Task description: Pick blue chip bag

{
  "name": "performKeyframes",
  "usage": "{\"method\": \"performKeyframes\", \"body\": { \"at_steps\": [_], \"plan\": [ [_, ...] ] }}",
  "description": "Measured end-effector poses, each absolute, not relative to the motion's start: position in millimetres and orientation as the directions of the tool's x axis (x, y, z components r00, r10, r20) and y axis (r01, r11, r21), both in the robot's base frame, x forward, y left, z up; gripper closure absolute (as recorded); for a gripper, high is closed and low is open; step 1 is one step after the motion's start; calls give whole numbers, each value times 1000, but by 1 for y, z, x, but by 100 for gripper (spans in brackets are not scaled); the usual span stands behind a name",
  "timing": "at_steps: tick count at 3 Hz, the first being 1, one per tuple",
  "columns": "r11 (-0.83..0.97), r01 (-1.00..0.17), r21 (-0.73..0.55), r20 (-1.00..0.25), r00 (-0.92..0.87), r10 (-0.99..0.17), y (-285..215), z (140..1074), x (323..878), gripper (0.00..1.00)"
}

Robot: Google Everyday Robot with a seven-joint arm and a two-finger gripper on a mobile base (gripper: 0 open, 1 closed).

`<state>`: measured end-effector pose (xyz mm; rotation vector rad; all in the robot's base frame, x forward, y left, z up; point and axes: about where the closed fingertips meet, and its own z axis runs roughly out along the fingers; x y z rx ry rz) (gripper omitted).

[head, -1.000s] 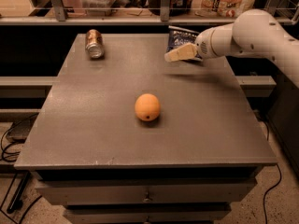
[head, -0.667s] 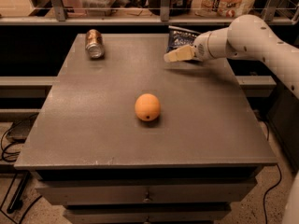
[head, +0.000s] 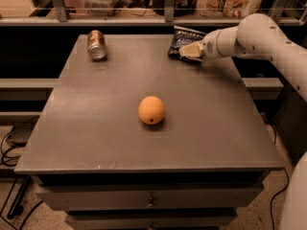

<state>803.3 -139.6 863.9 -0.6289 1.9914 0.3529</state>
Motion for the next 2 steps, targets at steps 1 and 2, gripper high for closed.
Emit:
{"method": "performKeyframes", "body": {
  "at_steps": [1, 2],
  "plan": [
    [825, -565, -23, -877, -385, -288, -141, 867, 805, 61],
    [797, -601, -64, -886, -334, -323, -132, 894, 798, 85]
  ]
}}
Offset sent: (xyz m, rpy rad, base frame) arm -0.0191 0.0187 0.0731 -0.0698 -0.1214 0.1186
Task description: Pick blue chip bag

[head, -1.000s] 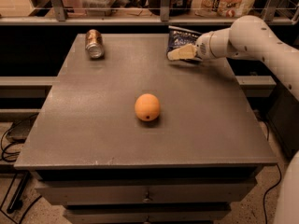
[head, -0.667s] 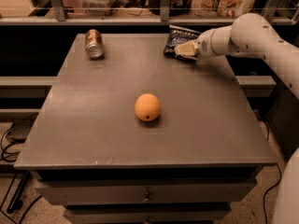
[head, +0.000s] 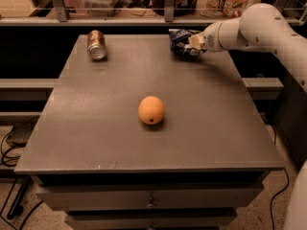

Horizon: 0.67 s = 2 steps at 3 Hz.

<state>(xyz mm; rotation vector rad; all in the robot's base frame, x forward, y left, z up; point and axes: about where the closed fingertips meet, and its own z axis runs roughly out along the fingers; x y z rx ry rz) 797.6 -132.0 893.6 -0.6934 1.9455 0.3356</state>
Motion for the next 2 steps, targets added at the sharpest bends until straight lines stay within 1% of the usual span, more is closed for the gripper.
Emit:
{"method": "performKeyframes", "body": {
  "at_steps": [1, 2],
  "plan": [
    [733, -667, -133, -906, -218, -363, -111, 959, 780, 100],
    [647, -719, -252, -908, -55, -415, -91, 1055, 752, 100]
  ]
}}
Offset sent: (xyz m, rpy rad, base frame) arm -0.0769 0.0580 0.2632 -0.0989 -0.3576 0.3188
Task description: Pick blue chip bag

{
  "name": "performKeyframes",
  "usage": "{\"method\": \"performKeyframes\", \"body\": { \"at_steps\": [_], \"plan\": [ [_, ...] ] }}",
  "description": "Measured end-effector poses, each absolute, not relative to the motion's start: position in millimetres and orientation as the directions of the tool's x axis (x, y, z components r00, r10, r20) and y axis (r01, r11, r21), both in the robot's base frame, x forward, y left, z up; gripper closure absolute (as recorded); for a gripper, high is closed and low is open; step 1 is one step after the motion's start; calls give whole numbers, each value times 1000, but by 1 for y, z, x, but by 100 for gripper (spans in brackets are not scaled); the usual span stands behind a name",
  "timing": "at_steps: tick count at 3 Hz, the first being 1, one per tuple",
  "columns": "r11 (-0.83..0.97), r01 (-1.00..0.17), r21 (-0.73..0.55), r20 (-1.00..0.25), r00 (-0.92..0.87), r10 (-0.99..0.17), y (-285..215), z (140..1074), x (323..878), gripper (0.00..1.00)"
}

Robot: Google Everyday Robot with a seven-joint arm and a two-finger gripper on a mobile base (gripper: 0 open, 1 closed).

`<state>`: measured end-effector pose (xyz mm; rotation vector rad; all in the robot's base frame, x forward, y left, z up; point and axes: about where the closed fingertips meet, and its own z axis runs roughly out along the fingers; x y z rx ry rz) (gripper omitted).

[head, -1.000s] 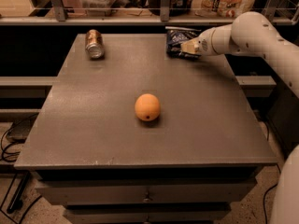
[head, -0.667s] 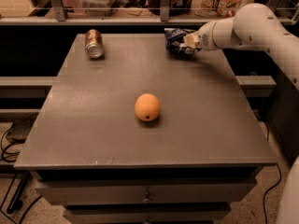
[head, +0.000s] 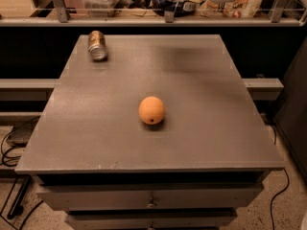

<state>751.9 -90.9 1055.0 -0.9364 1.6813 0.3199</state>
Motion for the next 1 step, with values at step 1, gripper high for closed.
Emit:
{"method": "performKeyframes", "body": {
  "at_steps": [1],
  "plan": [
    [653, -718, -241, -910, -67, -409, -90, 1048, 755, 100]
  ]
}}
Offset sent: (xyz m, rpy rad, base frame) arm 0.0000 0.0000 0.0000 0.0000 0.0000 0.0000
